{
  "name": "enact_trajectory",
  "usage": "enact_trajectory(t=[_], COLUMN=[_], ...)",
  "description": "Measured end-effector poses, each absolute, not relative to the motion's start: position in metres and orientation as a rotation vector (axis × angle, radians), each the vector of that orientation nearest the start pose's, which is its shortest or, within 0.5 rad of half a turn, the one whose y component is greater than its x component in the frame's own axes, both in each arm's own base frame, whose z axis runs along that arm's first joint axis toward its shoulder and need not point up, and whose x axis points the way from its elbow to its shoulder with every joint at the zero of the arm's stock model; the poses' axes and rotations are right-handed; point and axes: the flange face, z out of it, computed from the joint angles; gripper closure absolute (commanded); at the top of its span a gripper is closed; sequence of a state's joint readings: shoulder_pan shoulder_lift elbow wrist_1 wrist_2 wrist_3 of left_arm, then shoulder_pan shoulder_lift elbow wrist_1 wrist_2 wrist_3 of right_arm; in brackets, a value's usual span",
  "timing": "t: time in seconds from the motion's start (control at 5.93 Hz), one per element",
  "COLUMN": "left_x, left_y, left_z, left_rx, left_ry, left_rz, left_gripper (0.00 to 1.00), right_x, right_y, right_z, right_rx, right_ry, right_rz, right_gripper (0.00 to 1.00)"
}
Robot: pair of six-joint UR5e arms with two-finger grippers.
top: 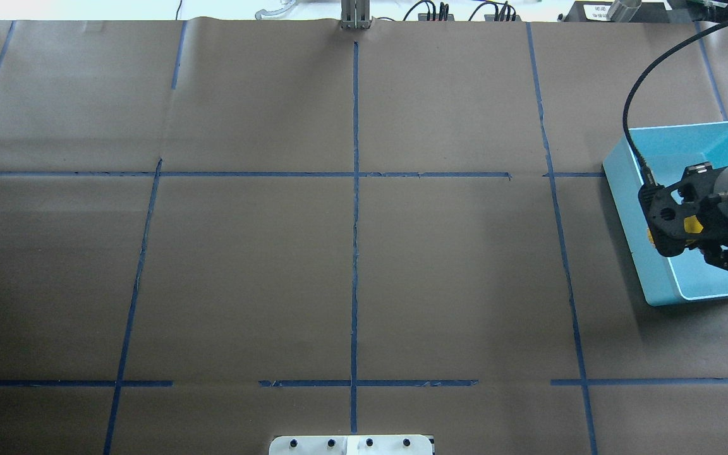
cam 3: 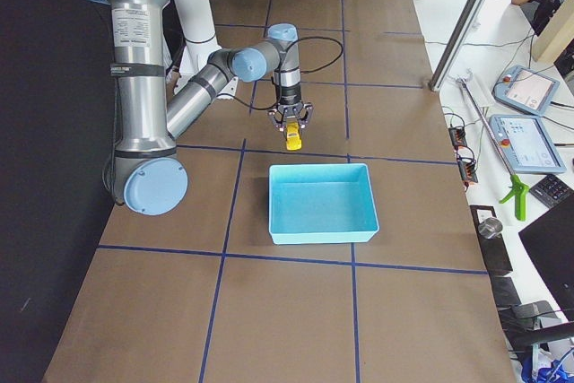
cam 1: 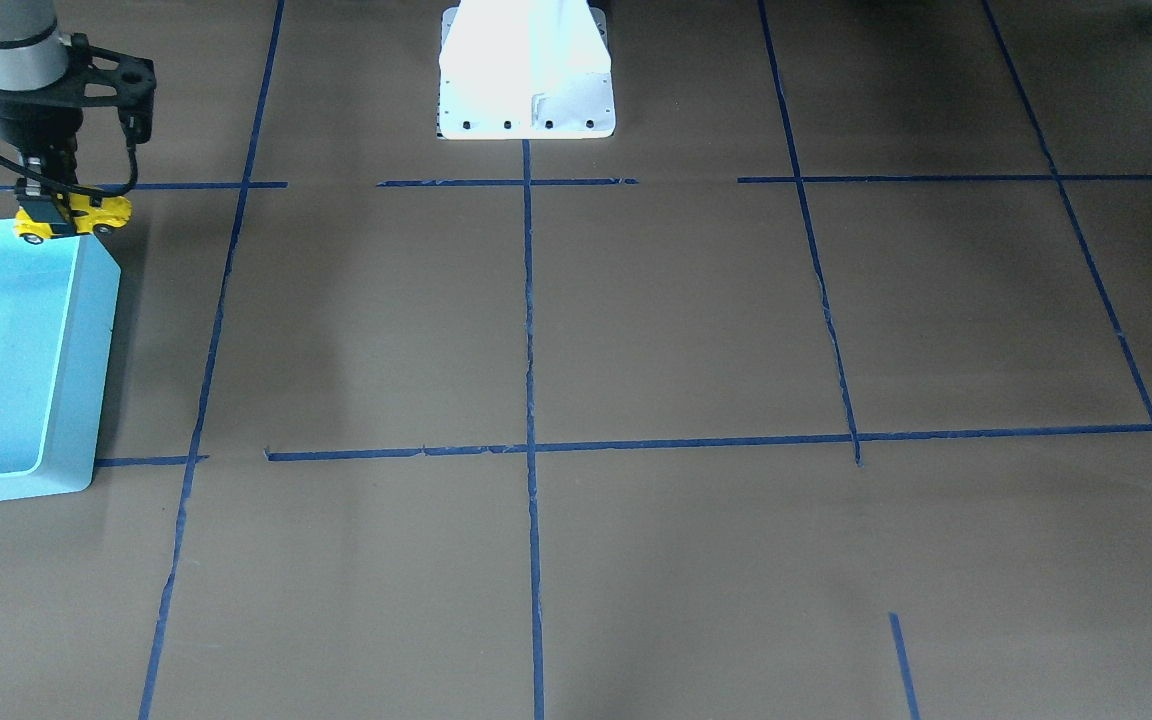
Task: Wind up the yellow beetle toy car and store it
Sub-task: 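Carry the held car over the light-blue bin with the right gripper, then lower the car into the bin and open the right gripper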
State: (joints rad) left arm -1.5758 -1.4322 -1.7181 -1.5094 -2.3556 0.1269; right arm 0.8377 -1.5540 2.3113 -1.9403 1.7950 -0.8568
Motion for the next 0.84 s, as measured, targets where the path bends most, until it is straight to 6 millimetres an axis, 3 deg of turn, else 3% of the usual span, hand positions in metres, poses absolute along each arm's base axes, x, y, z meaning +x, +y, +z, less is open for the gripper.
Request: enact_trajectory(t=[0.34,0.67,0.84], left_x=[-0.065,-0.065,-0.065], left_y=[-0.429,-0.43,-0.43], left_z=[0.655,0.653,0.652], left_rx=[0.001,0.001,0.001], left_ry=[0.786,0.788,0.789], left_rz=[0.09,0.088,0.088], left_gripper=[0.0,0.0,0.0], right_x=[-0.177,-0.182,-0.188], right_y=[-0.431,-0.465,-0.474], right_z=[0.431,0.501,0.524], right_rx=[0.315,0.267,0.247], right_ry=[-0.208,-0.235,-0.27], right_rz=[-1.508,-1.454,-1.424], right_gripper=[1.0,1.0,1.0])
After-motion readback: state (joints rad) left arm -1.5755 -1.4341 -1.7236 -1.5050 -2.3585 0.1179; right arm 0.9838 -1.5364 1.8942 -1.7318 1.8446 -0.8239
